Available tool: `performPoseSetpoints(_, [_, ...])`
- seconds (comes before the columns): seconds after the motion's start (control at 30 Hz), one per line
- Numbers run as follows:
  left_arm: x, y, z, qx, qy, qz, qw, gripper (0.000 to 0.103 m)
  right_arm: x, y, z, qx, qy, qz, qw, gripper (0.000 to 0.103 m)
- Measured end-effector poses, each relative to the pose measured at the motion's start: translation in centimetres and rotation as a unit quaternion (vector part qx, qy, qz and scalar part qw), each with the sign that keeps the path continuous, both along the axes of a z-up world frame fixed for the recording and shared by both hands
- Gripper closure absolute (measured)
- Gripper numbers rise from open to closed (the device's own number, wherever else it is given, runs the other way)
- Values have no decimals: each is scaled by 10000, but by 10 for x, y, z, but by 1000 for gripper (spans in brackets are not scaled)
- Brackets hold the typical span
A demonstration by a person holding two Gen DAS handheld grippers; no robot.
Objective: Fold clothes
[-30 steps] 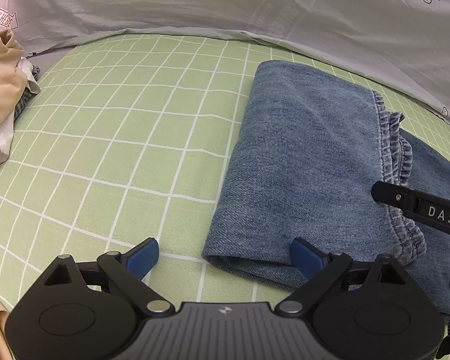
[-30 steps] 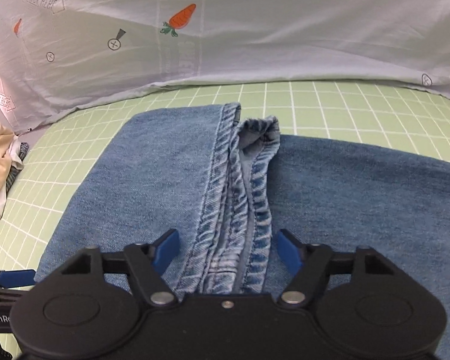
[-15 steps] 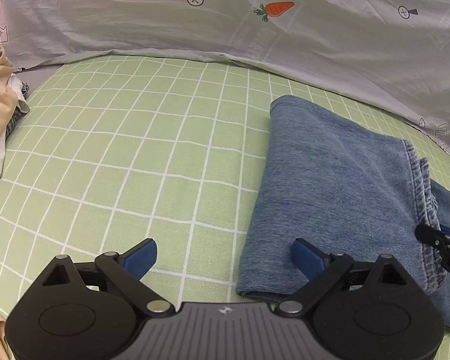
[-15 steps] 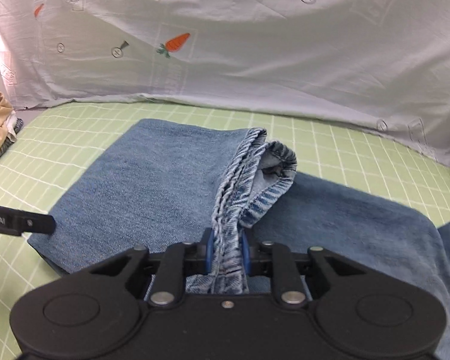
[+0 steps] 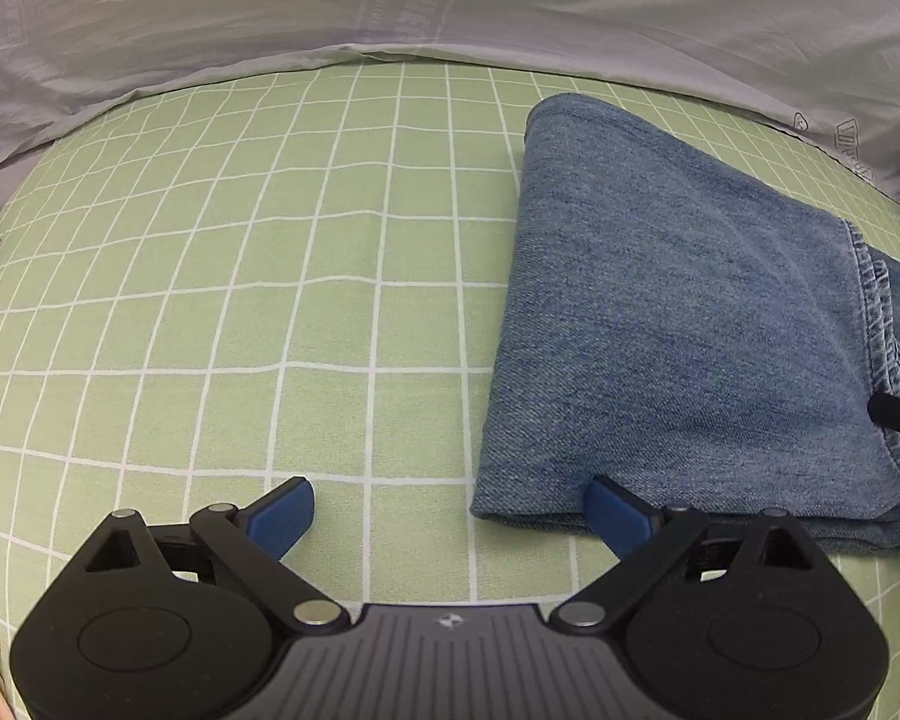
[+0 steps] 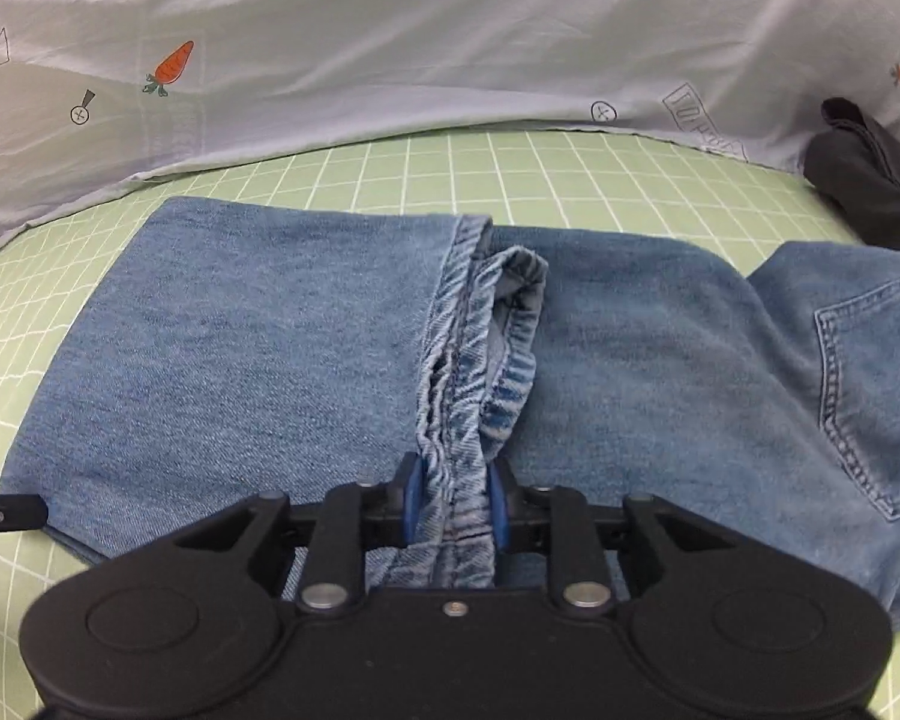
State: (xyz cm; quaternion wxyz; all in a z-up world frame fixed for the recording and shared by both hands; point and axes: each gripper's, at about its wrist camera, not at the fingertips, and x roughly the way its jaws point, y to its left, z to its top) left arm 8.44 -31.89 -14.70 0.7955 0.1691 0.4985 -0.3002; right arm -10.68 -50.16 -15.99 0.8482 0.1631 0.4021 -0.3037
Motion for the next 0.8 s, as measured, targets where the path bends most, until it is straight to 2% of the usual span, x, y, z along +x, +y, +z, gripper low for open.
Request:
performPoseSetpoints(0.03, [-1,-1,3,26,-55,-34,10000,6,-1,1,3,-114,42,6,9999,68])
performPoseSetpoints(0.1, [-4,-3,8,47,-136,-77,9999,6,-5,2,10,-339,75,-14,9994,49])
performPoseSetpoints(0.13, [-6,-4,11,41,-157,-90,9998,6,-11,0,14,-444,14,-74,9990,45])
performPoseSetpoints(0.2, [-12,-8,17,35,-209,-131,9997,6,-27,-8,19,-559,-47,-309,9979,21])
performPoseSetpoints(0.33, [-31,-21,25,3,-303,-263,9992,6,-70,-36,23,-668,-160,-1019,9924,13])
performPoseSetpoints(0.4, [-39,-30,27,-22,-335,-357,9988,6,-96,-50,24,-735,-165,-1385,9875,2])
performPoseSetpoints(0.53, [-55,-52,28,-16,-436,-549,9975,6,-150,-79,17,-824,-42,-2146,9732,1])
performPoseSetpoints(0.7, [-65,-81,20,-18,-375,-669,9971,6,-210,-111,2,-619,-36,-2969,9529,0])
performPoseSetpoints(0.8, [-72,-101,9,81,-348,-811,9961,6,-235,-129,-4,-467,-183,-3270,9437,0])
